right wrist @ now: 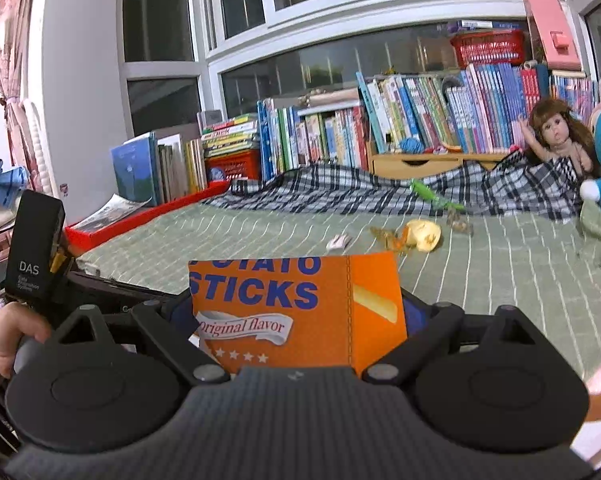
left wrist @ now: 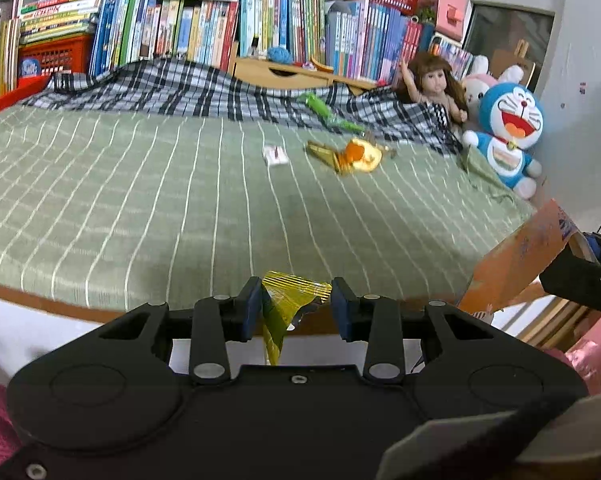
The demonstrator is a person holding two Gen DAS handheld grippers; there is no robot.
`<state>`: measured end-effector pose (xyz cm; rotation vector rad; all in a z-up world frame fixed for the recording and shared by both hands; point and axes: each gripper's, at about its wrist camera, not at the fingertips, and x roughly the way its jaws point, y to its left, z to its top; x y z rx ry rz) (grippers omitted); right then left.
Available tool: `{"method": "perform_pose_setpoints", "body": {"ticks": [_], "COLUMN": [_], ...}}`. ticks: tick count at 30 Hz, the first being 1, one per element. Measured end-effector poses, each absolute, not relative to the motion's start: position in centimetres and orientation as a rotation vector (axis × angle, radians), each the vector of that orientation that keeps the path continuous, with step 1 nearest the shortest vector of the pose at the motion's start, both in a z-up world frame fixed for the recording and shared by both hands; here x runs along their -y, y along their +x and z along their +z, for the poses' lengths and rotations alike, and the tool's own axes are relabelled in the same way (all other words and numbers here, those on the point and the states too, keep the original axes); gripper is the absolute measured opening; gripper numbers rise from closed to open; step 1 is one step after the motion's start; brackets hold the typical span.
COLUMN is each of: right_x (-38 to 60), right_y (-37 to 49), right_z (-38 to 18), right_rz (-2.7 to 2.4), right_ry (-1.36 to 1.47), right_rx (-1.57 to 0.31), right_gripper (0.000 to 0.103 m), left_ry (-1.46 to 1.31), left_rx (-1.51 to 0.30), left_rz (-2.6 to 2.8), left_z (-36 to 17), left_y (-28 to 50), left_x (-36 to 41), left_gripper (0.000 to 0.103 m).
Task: Collect trash
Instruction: 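Carry the foil wrapper and Potato Sticks box down into the black bin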
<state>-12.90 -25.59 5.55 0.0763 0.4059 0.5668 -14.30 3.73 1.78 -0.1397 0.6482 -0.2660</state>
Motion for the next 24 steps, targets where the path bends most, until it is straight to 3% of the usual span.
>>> {"method": "perform_pose_setpoints", "body": {"ticks": [24], "right_x": [22.5], "right_y": [-14.0], "right_z": [-3.8], "right_rz": [0.586], "right_ry": [-0.052], "right_rx": [-0.689], "right_gripper": [0.093], "left_ry": [-0.101], "left_rx": [-0.897], "left_rz": [-0.220], "left_z": [-8.0], "left_y": [-15.0], "left_x": [-2.7], "left_gripper": [0.035]}}
